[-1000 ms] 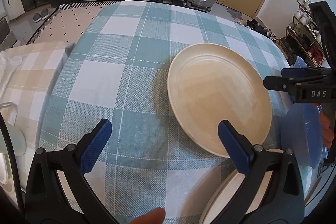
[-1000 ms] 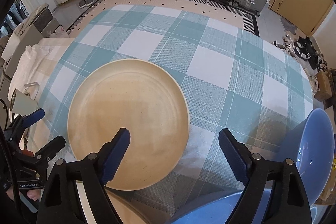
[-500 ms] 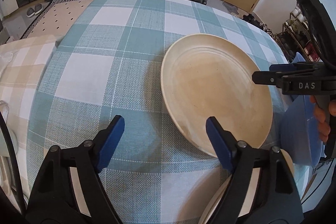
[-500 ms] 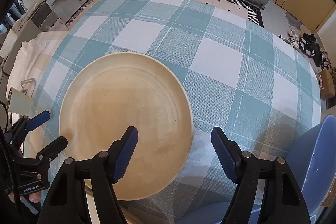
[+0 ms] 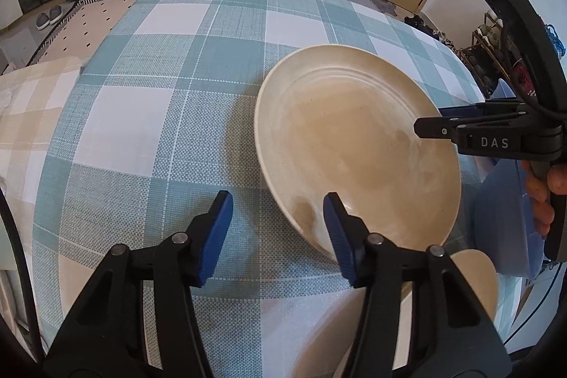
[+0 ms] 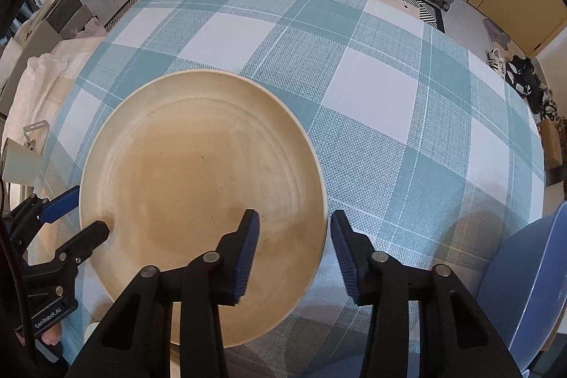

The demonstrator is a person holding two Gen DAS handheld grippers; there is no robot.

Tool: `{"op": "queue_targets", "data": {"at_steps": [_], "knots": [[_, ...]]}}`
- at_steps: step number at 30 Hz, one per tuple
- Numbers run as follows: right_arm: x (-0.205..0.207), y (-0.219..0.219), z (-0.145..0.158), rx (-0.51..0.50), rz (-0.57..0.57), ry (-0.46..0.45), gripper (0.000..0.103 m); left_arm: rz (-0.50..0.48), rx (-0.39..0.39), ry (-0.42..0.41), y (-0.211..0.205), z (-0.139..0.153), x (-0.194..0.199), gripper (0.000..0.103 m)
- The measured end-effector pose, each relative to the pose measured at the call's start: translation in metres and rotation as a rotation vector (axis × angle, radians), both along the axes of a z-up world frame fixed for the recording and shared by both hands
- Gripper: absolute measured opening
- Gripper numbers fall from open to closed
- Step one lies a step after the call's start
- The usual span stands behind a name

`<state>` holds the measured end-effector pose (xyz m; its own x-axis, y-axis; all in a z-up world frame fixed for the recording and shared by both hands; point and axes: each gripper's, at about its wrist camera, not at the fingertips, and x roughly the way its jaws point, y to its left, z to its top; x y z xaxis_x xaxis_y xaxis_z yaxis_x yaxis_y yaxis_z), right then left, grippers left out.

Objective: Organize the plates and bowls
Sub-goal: 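Close both tools on the rim of the stacked cream plates, then lift the gripped cream plates with both tools and carry them beside the blue bowls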

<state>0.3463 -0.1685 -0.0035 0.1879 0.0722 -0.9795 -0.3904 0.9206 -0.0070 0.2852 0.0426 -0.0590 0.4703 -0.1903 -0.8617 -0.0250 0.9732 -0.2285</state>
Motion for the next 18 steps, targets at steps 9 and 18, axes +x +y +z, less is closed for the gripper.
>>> {"op": "queue_targets", "data": {"at_steps": [9, 18], "knots": [[-0.003, -0.001, -0.002, -0.023, 0.008, -0.03, 0.025, -0.045, 0.051, -0.028, -0.012, 0.002, -0.002, 0.02], [-0.008, -0.002, -0.001, -0.044, 0.027, -0.057, 0.02, -0.046, 0.089, -0.062, -0.015, 0.007, -0.005, 0.02]]}}
